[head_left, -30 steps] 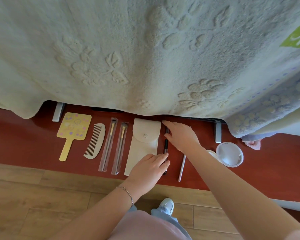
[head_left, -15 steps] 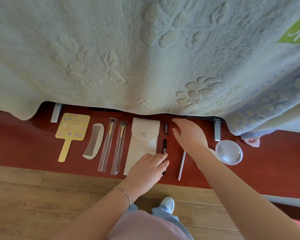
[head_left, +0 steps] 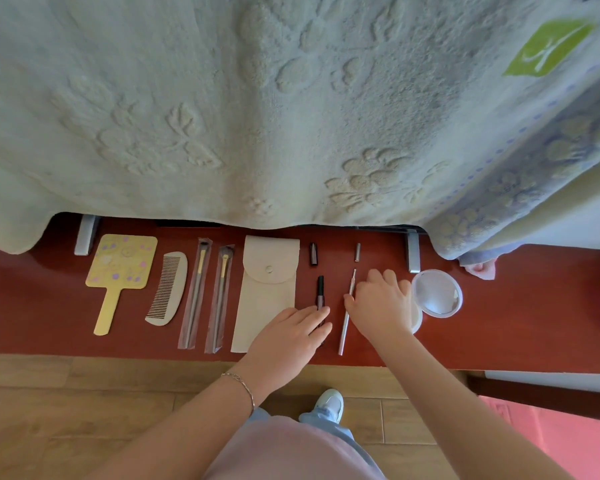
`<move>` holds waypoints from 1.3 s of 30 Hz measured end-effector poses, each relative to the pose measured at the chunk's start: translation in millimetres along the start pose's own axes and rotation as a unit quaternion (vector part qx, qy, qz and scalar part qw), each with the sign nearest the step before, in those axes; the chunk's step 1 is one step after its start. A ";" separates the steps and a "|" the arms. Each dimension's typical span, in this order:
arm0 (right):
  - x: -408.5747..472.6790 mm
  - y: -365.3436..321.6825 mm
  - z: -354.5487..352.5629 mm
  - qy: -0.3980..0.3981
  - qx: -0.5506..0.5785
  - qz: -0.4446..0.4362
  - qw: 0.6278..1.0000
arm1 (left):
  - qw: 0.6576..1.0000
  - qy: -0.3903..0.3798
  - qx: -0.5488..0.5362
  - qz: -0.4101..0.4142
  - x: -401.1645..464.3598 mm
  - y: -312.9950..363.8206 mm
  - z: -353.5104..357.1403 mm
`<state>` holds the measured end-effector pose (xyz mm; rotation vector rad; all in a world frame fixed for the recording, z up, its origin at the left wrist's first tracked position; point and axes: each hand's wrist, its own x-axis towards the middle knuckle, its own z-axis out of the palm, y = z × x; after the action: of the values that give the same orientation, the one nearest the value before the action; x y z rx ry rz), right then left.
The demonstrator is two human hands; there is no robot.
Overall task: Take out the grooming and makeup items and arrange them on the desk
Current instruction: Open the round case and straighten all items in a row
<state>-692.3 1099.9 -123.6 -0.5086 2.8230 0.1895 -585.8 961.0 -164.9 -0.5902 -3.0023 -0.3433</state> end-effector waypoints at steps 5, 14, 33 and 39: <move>-4.4 -8.1 4.2 -0.009 -0.007 -0.025 1.000 | 1.000 0.012 -0.004 0.000 -3.9 0.3 -4.4; -6.6 -7.0 5.8 -0.014 -0.010 -0.041 0.999 | 1.000 0.014 0.006 -0.019 -7.7 -2.2 -6.0; 76.1 9.8 -3.4 0.006 0.081 0.070 0.994 | 0.997 0.007 -0.012 0.076 10.0 15.9 -8.4; 83.6 -2.4 -1.4 0.006 0.097 0.025 0.995 | 0.994 -0.041 0.015 0.098 8.7 18.6 -1.5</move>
<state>-767.3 1070.3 -146.0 -0.3966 2.8279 -0.0786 -586.8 980.6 -158.8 -0.9078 -2.9851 -0.2683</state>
